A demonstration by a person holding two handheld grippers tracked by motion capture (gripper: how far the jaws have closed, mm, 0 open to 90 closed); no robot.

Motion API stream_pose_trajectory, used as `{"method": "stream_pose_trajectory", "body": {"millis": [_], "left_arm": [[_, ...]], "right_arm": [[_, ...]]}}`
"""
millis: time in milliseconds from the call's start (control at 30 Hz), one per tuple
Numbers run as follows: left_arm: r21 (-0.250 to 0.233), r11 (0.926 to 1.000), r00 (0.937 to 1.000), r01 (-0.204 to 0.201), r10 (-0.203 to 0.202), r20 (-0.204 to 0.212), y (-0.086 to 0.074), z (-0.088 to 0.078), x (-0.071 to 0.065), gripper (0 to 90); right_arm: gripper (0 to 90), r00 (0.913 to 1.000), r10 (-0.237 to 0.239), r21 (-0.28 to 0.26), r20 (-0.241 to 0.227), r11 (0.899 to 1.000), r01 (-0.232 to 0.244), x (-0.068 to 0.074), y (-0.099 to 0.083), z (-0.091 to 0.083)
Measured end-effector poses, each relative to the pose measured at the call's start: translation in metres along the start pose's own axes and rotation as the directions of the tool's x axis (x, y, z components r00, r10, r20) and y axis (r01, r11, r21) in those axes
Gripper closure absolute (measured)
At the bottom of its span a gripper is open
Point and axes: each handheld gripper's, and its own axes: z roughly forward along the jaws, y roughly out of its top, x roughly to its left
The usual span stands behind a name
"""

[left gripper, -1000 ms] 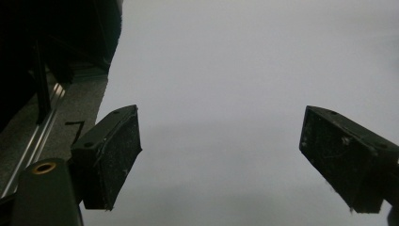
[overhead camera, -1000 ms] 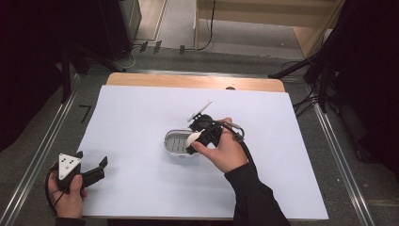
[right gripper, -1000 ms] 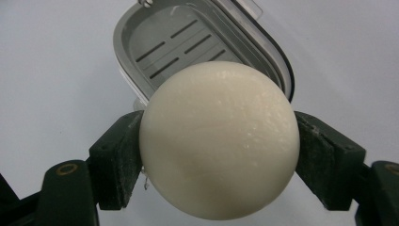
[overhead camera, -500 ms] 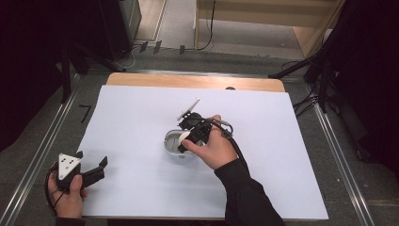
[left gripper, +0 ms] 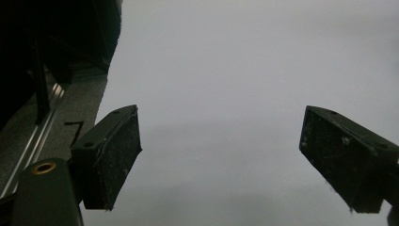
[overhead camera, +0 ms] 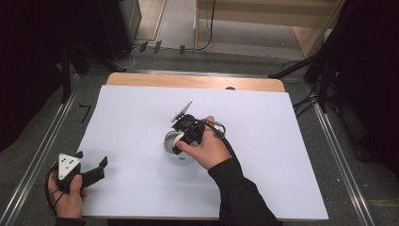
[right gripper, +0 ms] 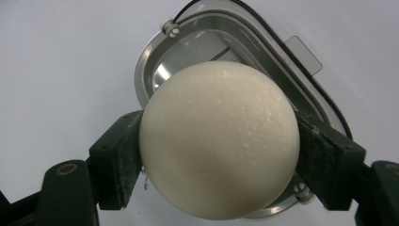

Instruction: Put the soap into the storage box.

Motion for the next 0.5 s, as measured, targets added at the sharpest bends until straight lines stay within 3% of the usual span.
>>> {"method": "stream_pose_trajectory", "body": {"millis": [500], "left_arm": [[0.001,1.0,1.0,0.002,-0.002,0.0,0.0001,0.0002,0.0,13.8]], "right_arm": [[23.8,0.9998,0.02,-0.006,-0.005,1.0,-0.02,-0.005,0.0,0.0086]]}}
